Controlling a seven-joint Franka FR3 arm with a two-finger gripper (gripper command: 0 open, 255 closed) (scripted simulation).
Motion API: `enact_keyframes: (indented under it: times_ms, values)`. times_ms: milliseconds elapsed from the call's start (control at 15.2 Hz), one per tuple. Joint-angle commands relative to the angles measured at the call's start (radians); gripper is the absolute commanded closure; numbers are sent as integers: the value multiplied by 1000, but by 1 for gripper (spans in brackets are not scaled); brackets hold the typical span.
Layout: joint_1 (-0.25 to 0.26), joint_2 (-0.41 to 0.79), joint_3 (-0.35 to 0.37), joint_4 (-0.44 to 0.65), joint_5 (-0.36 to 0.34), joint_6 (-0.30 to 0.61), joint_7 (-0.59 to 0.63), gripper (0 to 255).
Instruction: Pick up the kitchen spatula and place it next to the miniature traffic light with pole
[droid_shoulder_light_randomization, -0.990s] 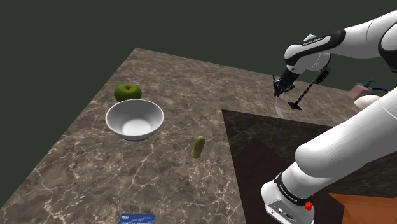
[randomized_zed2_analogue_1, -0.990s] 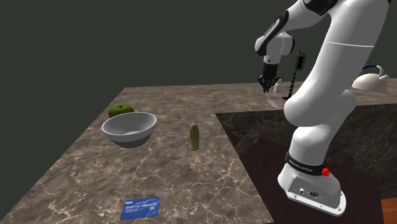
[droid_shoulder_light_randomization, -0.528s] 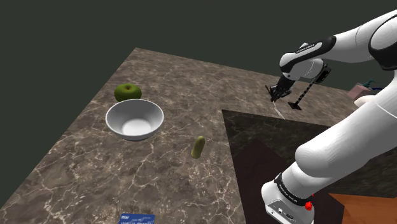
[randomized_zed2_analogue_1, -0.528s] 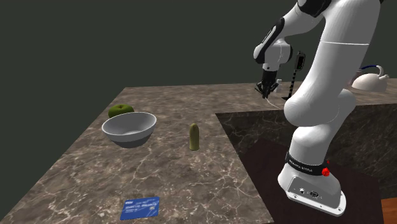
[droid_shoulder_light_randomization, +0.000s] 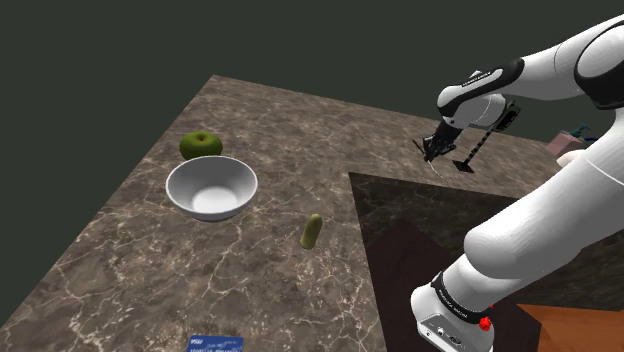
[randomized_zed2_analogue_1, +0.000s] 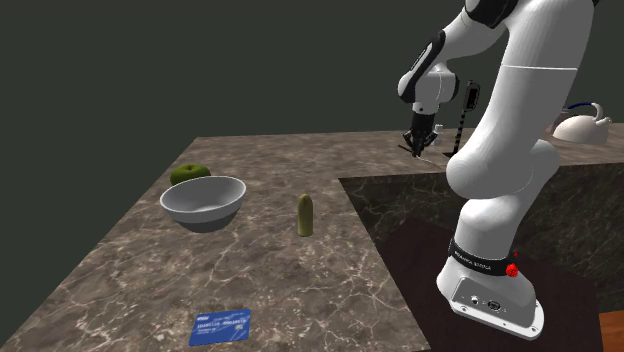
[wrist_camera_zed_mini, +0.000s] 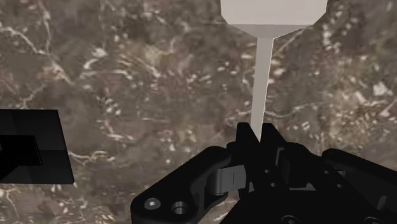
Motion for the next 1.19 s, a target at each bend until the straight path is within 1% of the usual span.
enact_keyframes:
  times_ms: [0, 66, 396, 660, 1122]
  values:
    - [0, 0, 0, 0, 0, 0, 0, 255]
    - [0, 0, 0, 0, 0, 0, 0, 0]
    - [0, 0, 0, 0, 0, 0, 0, 0]
    - [-3, -91, 9, 48, -51, -130, 38, 0]
    - [-3, -91, 9, 48, -51, -130, 38, 0]
